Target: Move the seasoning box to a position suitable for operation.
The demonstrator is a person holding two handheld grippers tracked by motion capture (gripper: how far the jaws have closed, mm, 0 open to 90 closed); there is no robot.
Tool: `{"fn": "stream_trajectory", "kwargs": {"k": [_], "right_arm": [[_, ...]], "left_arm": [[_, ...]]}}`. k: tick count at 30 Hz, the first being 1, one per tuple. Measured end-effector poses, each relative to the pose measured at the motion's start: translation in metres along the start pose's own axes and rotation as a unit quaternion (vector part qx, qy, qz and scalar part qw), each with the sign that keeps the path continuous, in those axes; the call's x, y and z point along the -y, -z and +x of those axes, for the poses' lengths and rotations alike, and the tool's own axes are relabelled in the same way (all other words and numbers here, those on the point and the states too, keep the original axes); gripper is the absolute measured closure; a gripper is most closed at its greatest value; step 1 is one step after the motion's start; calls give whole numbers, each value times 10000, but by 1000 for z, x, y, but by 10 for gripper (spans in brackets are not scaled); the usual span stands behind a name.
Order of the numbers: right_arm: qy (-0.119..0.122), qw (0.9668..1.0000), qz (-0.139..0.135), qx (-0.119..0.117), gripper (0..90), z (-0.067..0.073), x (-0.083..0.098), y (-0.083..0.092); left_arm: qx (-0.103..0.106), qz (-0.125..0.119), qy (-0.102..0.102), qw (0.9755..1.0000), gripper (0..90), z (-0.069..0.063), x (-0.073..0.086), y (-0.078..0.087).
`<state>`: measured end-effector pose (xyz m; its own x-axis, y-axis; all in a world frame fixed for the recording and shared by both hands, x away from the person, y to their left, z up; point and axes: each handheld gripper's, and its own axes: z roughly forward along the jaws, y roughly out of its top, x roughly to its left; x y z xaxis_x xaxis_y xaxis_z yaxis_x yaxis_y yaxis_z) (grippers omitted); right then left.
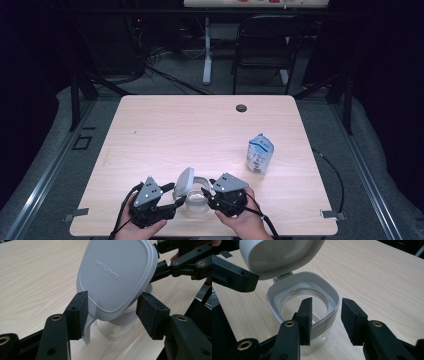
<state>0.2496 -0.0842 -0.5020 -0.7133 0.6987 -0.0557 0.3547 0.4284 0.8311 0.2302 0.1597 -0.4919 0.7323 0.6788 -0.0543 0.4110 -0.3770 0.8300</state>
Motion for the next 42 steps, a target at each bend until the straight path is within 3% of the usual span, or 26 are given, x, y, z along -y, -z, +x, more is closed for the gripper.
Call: {"fn": "stream_trajectory", "kwargs": {"k": [18, 42], "right_arm": [[-127, 9998, -140, -46, 613, 0, 4, 0], [-165, 9998, -139, -54, 609, -1, 4, -1]], "left_arm": [[-30, -146, 47, 9999, 543, 6, 2, 5], [-99, -120, 104, 9998, 557, 12, 5, 6]]}}
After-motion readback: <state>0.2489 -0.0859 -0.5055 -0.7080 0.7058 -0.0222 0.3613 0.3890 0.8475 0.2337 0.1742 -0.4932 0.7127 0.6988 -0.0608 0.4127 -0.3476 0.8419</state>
